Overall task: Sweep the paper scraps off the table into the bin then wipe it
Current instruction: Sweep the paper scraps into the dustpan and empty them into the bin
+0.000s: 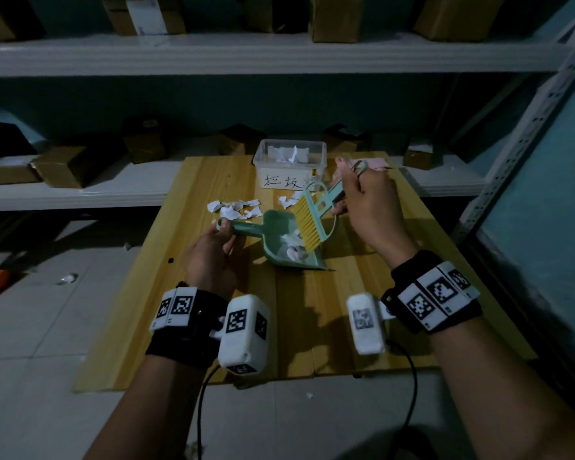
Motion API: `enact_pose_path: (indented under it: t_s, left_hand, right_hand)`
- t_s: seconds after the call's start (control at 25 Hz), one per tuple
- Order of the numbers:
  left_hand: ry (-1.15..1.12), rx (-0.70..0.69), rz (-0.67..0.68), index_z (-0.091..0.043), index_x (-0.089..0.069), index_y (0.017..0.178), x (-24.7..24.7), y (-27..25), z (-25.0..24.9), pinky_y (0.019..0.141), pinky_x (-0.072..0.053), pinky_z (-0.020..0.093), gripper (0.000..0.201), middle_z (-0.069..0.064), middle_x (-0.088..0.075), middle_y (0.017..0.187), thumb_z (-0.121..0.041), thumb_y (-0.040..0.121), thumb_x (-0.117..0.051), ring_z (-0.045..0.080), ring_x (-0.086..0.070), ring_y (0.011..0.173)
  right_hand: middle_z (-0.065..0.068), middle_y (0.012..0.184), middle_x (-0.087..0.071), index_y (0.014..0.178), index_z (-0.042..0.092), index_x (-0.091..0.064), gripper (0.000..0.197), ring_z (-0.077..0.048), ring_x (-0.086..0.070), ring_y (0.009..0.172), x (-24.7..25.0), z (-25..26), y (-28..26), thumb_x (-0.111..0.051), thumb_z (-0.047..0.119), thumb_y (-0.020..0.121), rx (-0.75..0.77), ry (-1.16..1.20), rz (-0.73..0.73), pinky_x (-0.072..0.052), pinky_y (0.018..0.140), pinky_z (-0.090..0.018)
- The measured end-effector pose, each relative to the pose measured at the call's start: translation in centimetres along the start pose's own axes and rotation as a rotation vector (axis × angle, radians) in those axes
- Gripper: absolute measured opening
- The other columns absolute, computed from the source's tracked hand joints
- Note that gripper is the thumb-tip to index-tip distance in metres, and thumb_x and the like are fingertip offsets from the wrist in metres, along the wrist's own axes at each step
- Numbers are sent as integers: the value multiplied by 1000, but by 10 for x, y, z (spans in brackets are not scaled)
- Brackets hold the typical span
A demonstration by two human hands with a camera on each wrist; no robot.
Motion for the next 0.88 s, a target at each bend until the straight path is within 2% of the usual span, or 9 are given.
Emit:
enact_pose_path:
  t_s: [0.12,0.2,0.36,0.48,0.56,0.64,0.72,0.8,0.88]
  left_hand:
    - [-9,39,-41,-11,-61,126,2,-1,-2,66,-59,23,32,10,-67,116,-12,94,-60,19,-68,102]
    - [-63,62,-44,-10,-60,125,3,-2,-4,61,-60,24,31,11,-66,115,-12,95,-59,21,-67,103]
    - [-232,84,-44,-7,-60,118,4,-8,-13,94,-55,31,23,11,-65,114,-9,96,-56,19,-67,101]
    - [-297,39,-29,-6,-61,109,3,-11,-28,99,-52,30,14,10,-66,107,-9,96,-55,17,-67,101]
    - [-287,-26,16,-8,-63,104,-5,-12,-39,92,-55,26,12,7,-67,95,-9,95,-55,11,-65,89]
    - [-257,-81,103,-11,-57,83,-20,-11,-47,69,-53,15,11,1,-59,64,-13,93,-54,5,-53,64]
    - [-189,-138,175,-15,-50,76,-34,-10,-48,56,-47,14,20,-4,-50,51,-17,95,-51,3,-45,54]
    - [-141,-166,220,-16,-49,78,-50,-6,-53,58,-47,14,12,-6,-53,58,-22,84,-58,2,-51,53]
    - [-86,-121,201,-21,-50,81,-80,5,-62,58,-47,7,22,-8,-52,76,-41,78,-60,-6,-57,55]
  right_hand:
    - [5,84,-66,96,18,-60,26,5,-67,65,23,-9,4,-39,31,105,-106,134,-182,-52,53,-11]
    - [2,84,-68,105,8,-63,32,5,-67,61,42,-20,9,-40,30,105,-189,250,-301,-49,51,-9]
    - [-10,85,-70,104,-1,-63,34,0,-66,53,65,-40,16,-41,25,105,-282,400,-435,-51,51,-15]
    - [-11,86,-70,103,0,-63,33,-1,-66,52,71,-46,14,-41,25,105,-303,414,-439,-51,50,-15]
    - [-11,86,-71,106,0,-64,34,-3,-66,54,76,-47,14,-40,25,105,-323,410,-424,-52,50,-17]
    - [-11,86,-71,106,0,-64,34,-8,-69,60,81,-48,15,-40,25,105,-339,424,-413,-55,55,-22]
    - [-11,85,-72,104,1,-64,35,-15,-71,67,80,-48,15,-41,27,105,-343,423,-397,-57,60,-27]
    - [-8,83,-72,103,1,-65,37,-16,-71,69,80,-50,11,-42,30,104,-346,407,-357,-56,57,-25]
    - [-3,83,-71,105,7,-64,33,-10,-71,69,78,-49,12,-42,32,104,-351,409,-313,-51,52,-18]
Point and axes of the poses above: each hand's wrist, its own y-axis towards the middle knuckle, its own x-axis out of the back of the hand, z = x × y, the point moved 5 cm from there along y, towards the middle knuckle
